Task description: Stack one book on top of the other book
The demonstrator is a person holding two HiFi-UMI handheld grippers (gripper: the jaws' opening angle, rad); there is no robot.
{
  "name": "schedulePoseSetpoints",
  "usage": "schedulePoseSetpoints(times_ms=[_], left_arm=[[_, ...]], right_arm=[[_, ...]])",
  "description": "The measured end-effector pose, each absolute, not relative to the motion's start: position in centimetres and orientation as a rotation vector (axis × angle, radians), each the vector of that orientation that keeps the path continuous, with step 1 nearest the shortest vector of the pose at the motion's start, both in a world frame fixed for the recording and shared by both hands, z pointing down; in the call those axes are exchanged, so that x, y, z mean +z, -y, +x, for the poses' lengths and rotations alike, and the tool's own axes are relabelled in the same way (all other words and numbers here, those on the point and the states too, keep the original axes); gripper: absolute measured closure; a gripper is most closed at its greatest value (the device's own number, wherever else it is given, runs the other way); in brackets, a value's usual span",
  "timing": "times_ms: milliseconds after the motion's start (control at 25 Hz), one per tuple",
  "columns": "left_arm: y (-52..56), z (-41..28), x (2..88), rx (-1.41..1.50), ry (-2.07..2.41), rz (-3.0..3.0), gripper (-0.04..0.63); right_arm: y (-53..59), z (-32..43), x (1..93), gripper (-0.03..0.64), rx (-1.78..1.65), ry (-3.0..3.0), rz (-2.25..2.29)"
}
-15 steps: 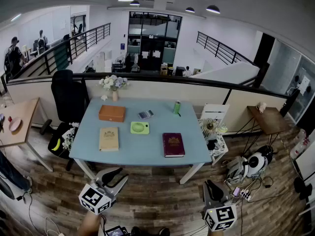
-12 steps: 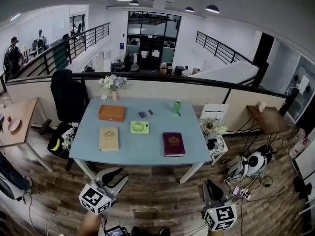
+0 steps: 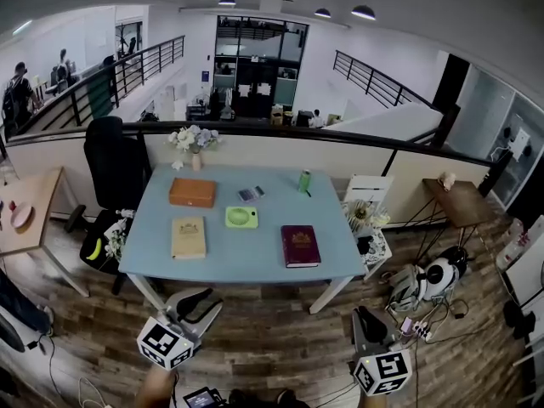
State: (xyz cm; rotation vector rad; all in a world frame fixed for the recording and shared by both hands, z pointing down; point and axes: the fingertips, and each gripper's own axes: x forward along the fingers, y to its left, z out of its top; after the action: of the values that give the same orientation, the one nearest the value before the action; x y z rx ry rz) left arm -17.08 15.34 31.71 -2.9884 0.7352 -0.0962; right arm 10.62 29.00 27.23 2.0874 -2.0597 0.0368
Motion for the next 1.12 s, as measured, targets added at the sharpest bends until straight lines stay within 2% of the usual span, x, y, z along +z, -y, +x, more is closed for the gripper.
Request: schedulePoseSetpoints(times_ms=[480,1120], left_arm=[[-15.0,-15.5,31.7,-0.121,-0.753,-2.965,0.426],[-13.6,-7.0,31.6,-0.208,-1.008,-2.902,0.426]], right_arm=[[-26.4,11.0,27.1,0.591,0.036,2.166,2.050],[-19.5,21.6,27.9,0.591,0.049,2.360,1.879]])
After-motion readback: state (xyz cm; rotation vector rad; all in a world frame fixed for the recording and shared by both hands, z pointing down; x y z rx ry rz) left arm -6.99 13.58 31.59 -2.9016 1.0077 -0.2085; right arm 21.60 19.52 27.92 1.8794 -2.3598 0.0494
